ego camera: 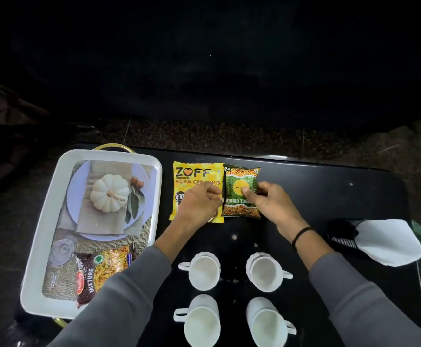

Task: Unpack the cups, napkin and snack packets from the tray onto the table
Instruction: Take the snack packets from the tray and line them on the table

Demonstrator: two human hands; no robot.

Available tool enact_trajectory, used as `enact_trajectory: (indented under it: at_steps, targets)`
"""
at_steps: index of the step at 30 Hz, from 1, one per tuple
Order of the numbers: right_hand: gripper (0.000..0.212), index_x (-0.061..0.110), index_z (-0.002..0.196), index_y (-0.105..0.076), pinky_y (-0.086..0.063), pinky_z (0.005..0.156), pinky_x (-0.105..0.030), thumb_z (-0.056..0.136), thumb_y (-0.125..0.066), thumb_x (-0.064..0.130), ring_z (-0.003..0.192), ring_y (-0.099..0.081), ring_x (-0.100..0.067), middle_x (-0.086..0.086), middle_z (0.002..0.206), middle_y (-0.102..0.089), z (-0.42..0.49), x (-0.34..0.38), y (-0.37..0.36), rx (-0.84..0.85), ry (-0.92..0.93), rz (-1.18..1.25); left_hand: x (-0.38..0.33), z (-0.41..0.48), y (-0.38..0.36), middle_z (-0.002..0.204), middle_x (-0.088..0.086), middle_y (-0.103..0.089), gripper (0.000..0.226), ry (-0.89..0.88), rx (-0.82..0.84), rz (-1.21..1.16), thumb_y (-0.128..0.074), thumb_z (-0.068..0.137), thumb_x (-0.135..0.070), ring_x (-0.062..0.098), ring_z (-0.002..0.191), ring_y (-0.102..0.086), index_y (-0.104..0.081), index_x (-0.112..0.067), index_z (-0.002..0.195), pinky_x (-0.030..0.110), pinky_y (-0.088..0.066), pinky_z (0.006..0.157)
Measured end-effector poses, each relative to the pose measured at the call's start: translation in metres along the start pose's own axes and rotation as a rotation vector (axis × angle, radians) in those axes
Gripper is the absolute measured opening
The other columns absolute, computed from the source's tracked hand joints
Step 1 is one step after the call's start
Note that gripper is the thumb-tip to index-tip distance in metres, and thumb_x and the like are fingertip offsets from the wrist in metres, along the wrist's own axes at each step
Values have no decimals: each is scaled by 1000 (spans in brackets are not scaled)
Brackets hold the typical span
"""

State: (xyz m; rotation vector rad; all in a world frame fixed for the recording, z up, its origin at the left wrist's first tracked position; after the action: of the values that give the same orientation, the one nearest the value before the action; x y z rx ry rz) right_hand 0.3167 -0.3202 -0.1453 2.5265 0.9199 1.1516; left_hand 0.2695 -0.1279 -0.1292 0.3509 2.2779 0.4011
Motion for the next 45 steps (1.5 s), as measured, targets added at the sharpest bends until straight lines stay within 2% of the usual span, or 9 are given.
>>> enact_trajectory:
  at_steps: [3, 8, 15, 21, 32, 35, 38, 40, 45]
  targets:
    - [51, 15, 127, -59, -42, 68, -19, 89, -75, 45, 90, -58, -8, 7, 108, -59, -11, 13, 13, -173, 51, -63, 5, -4, 7, 98, -4, -70, 17, -23, -6, 2, -65, 95, -13, 8, 81, -65, -71, -15, 111, 19, -52, 67]
    - [45, 18, 125, -60, -41, 81, -27, 89, -76, 39, 98, -53, -14, 0, 116, -51, -33, 43, 4, -284, 164, -182, 14, -14, 30, 89, -13, -67, 15, -52, -37, 1, -66, 93, -11, -2, 77, -62, -73, -17, 105, 11, -47, 61]
    - [27, 23, 110, -64, -44, 75, -20, 90, -75, 37, 99, -59, -12, -1, 115, -61, -56, 85, -72, -144, 272, -212, 44, -34, 84, 92, -3, -73, 17, -45, -92, -64, -66, 91, -11, 11, 79, -65, -74, -18, 104, 34, -59, 78]
    - [20, 17, 99, -72, -48, 67, -10, 86, -81, 29, 80, -64, -4, 8, 91, -70, -85, 104, -175, 116, 274, -222, 117, -62, 159, 84, -13, -69, 18, -10, -200, -24, -75, 85, -10, -5, 75, -61, -74, -16, 102, 2, -45, 64]
    - [73, 16, 125, -52, -39, 76, -29, 71, -90, 48, 114, -56, -24, -5, 126, -57, -118, 92, -282, 252, 181, -486, 254, -121, 215, 126, 10, -59, 81, 352, -282, 245, -78, 74, -63, 29, 115, -61, -49, -15, 133, 47, -54, 96]
    - [68, 17, 122, -57, -41, 73, -28, 71, -90, 46, 103, -58, -20, -3, 120, -60, -115, 90, -285, 261, 142, -443, 262, -120, 204, 110, 7, -68, 59, 404, -155, 10, -78, 81, -55, 22, 94, -68, -56, -17, 119, 36, -58, 76]
    - [48, 8, 104, -71, -52, 72, -32, 75, -89, 42, 93, -72, -26, -10, 101, -77, -108, 89, -286, 290, 120, -343, 261, -116, 191, 106, 10, -75, 40, 388, -50, -279, -79, 86, -40, 23, 96, -72, -69, -9, 110, 41, -63, 84]
    - [37, 10, 100, -75, -60, 82, -36, 77, -89, 36, 93, -76, -22, -6, 95, -80, -103, 88, -283, 305, 72, -190, 254, -116, 194, 103, 10, -77, 39, 335, -38, -399, -77, 88, -39, 21, 94, -75, -72, -6, 109, 41, -64, 85]
    - [22, 14, 93, -75, -47, 58, -16, 81, -87, 28, 73, -71, -5, 1, 86, -80, -96, 89, -269, 282, -46, 214, 239, -117, 190, 113, 5, -73, 57, 264, 120, -707, -82, 80, -42, 22, 103, -73, -53, -13, 120, 42, -62, 85]
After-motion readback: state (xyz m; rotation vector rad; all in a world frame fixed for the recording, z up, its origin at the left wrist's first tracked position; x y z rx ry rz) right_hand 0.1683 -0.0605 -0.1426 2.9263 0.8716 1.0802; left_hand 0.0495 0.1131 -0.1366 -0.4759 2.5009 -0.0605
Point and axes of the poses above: each hand's wrist, its own z-axis towards the middle knuckle, its own y-axis out of the back of the hand, x = y × z, the point moved 9 cm from there along z, towards the middle knuckle
